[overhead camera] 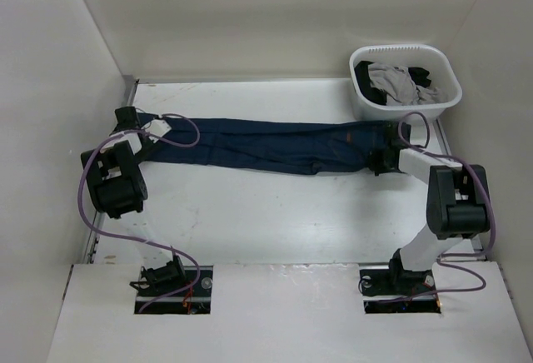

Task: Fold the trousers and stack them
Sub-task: Fold the trousers

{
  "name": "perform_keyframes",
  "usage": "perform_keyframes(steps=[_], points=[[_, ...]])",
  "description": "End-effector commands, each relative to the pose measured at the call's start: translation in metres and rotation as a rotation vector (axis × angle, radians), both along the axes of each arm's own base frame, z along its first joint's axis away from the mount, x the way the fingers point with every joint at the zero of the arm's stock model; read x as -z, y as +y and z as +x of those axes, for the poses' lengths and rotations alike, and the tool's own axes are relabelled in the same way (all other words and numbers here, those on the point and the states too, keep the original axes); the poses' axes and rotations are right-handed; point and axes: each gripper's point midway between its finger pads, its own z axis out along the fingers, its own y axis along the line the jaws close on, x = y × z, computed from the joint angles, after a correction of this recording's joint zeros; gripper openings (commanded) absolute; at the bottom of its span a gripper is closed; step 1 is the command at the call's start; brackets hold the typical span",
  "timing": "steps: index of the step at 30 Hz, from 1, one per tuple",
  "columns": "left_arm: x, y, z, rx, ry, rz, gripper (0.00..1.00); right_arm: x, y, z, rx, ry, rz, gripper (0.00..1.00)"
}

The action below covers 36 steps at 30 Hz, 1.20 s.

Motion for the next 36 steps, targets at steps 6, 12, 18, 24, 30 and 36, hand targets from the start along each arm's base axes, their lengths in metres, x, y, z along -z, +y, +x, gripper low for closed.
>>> perform_keyframes(steps=[6, 12, 18, 24, 30, 36], points=[[0.022, 0.002, -0.060, -0.048, 0.150, -0.077, 0.25, -0.010, -0.017, -0.049, 0.038, 0.006, 0.029, 0.00], [-0.053, -0.018, -0.099, -0.084, 0.070, -0.267, 0.44, -0.046, -0.053, -0.098, -0.034, -0.024, -0.035, 0.00], [-0.093, -0.068, -0.073, -0.222, -0.070, -0.692, 0.46, -0.046, -0.086, -0.122, -0.066, -0.005, -0.094, 0.02], [-0.047, -0.115, -0.013, -0.459, 0.026, -0.998, 0.39, -0.044, -0.093, -0.111, -0.045, -0.023, -0.104, 0.02], [-0.032, -0.086, 0.028, -0.630, -0.094, -0.970, 0.39, -0.042, -0.095, -0.119, -0.025, 0.003, -0.126, 0.01], [-0.013, -0.096, 0.045, -0.623, -0.085, -0.987, 0.39, -0.043, -0.101, -0.128, 0.006, 0.045, -0.179, 0.01]])
